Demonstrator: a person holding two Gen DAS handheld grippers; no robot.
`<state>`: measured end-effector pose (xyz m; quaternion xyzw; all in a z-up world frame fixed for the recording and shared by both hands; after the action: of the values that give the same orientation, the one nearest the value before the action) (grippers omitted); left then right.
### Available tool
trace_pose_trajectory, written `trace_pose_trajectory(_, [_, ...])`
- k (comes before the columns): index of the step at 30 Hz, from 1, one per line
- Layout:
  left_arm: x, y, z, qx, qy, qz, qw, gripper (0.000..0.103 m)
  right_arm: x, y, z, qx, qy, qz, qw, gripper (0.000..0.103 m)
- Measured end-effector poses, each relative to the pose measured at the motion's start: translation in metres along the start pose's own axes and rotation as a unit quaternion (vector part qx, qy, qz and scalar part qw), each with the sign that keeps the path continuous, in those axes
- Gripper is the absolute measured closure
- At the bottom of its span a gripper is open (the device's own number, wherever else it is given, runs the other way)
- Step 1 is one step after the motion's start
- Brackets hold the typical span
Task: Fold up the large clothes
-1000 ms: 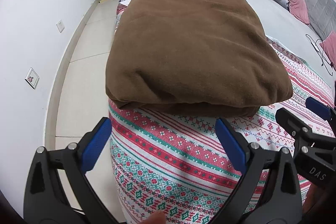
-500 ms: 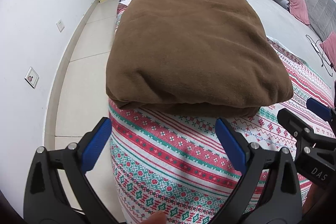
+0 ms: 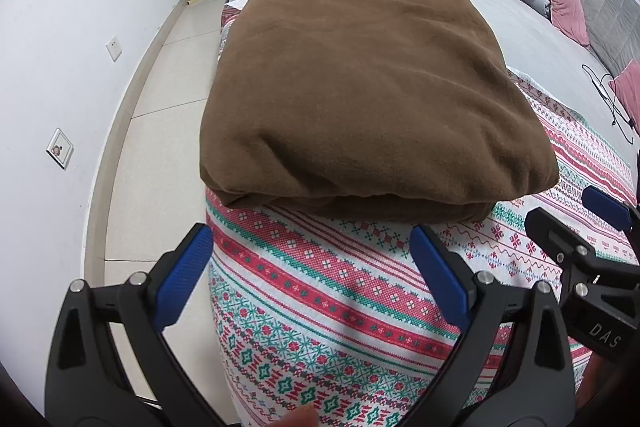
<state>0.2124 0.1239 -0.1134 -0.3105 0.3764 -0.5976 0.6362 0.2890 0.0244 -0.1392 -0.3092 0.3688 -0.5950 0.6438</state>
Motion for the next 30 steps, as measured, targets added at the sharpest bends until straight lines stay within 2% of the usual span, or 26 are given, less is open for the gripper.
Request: trace_pose_trajectory(30, [-0.0005,0.0052,-0.0024,-0.007,-0.004,-0.001,1.0,0.005,-0.002,-0.0004,-0.0027,-0.003,-0.003,-0.001,1.0,0.014])
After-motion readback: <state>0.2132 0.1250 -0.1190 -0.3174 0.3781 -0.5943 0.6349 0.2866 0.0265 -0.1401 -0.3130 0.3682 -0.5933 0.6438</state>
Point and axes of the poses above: each gripper's, at about its wrist camera, not at the fingertips, and y roughly the way its jaws point, x to its right, z to its top, the point moved 6 cm from there along y, roughly the way its jaws point, and after that the axes turned 11 degrees about y, right-handed, at the moved point
